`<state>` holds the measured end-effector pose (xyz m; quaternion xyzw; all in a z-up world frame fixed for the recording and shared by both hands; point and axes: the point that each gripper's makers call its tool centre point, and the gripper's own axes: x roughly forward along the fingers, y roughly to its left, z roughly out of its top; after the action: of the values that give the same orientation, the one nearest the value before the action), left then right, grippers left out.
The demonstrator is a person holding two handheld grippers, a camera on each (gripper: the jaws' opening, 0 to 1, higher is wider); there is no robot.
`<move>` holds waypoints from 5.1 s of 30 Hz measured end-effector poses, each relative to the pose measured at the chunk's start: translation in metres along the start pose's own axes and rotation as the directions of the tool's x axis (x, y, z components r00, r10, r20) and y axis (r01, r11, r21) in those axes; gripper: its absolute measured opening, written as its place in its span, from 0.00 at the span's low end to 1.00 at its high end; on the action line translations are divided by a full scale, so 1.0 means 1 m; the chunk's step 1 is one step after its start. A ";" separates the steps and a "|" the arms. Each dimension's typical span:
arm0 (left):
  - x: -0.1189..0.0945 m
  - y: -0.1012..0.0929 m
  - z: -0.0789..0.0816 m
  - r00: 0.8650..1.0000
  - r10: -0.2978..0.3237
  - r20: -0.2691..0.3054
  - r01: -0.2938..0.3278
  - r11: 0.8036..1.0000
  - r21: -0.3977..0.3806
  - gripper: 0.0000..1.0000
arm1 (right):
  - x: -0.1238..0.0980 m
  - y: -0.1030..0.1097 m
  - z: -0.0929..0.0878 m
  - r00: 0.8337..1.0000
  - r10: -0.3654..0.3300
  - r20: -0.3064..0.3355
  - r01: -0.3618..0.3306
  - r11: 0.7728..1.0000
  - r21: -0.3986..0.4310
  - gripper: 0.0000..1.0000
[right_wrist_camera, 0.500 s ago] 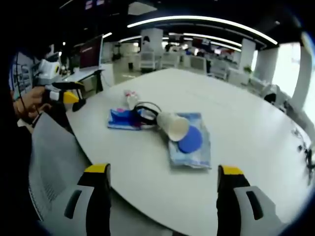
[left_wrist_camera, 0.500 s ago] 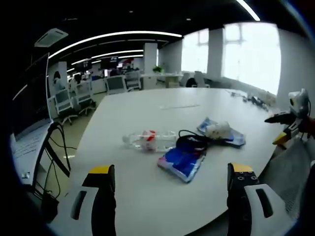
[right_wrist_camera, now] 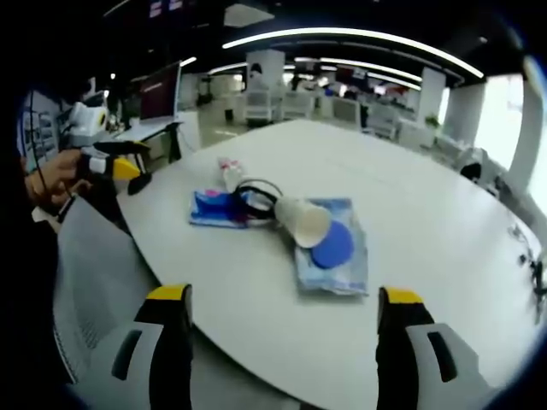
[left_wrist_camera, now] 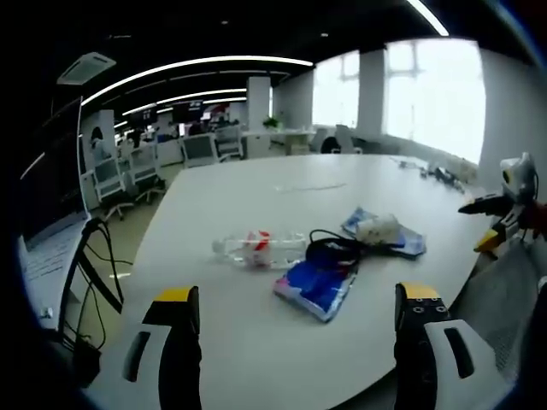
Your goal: Arrange the tabletop items into an orderly group along one side of the table until the central work area is clear of visible clutter.
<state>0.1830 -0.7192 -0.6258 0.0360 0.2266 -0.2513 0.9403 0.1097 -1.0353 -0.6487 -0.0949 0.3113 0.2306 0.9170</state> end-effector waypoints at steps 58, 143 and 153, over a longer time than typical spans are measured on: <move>0.026 0.002 0.015 0.998 -0.053 -0.031 0.054 0.998 0.016 0.88 | 0.049 0.022 0.058 0.989 0.149 -0.022 -0.150 0.980 -0.131 0.80; 0.123 0.053 -0.018 0.993 -0.093 -0.070 0.080 0.983 -0.167 0.77 | 0.237 0.087 0.138 0.905 0.422 0.059 -0.399 0.887 -0.231 0.55; 0.135 0.067 -0.021 0.994 -0.089 -0.056 0.074 0.971 -0.225 0.77 | 0.261 0.095 0.141 0.903 0.430 0.004 -0.410 0.865 -0.290 0.54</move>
<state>0.3108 -0.7189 -0.7071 -0.0708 0.2854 -0.2615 0.9193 0.3207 -0.8124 -0.7010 -0.1467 0.2567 0.4697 0.8319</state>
